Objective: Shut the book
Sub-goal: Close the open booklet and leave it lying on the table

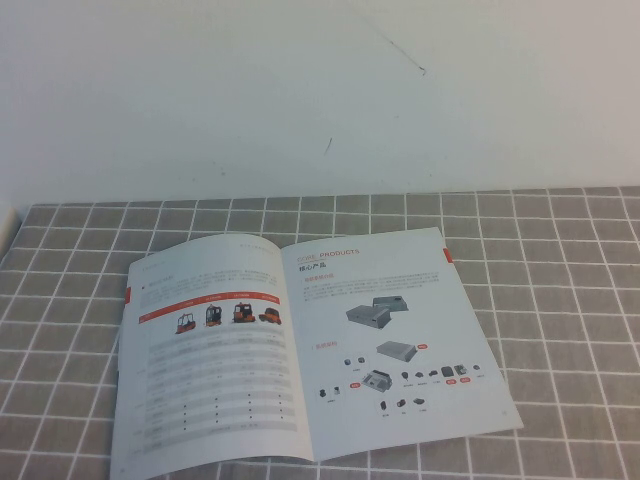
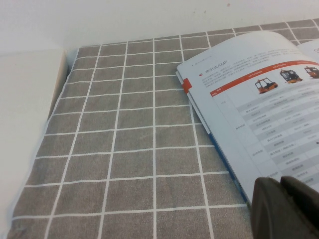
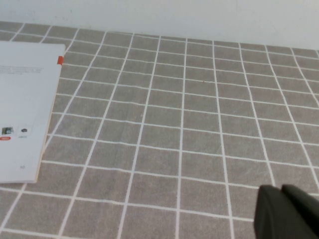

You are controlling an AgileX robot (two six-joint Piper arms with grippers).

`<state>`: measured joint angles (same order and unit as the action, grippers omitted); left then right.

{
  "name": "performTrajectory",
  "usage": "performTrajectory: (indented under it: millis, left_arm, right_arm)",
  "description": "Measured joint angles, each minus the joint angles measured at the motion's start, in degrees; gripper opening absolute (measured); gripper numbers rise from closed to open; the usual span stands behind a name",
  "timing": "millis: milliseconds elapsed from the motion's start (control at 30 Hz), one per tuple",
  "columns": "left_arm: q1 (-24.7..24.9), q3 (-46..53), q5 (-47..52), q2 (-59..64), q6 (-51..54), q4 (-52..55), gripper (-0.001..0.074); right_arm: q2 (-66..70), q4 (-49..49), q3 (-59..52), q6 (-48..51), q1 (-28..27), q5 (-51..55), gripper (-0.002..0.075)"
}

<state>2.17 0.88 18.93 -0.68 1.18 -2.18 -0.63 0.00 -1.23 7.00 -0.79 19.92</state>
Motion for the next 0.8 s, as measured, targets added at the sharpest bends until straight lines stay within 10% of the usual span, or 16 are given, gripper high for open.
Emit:
performTrajectory:
  millis: [800]
  left_arm:
    - [0.0, 0.0, 0.0, 0.0, 0.56, 0.24, -0.0004]
  right_arm:
    - [0.0, 0.0, 0.0, 0.0, 0.0, 0.03, -0.0003]
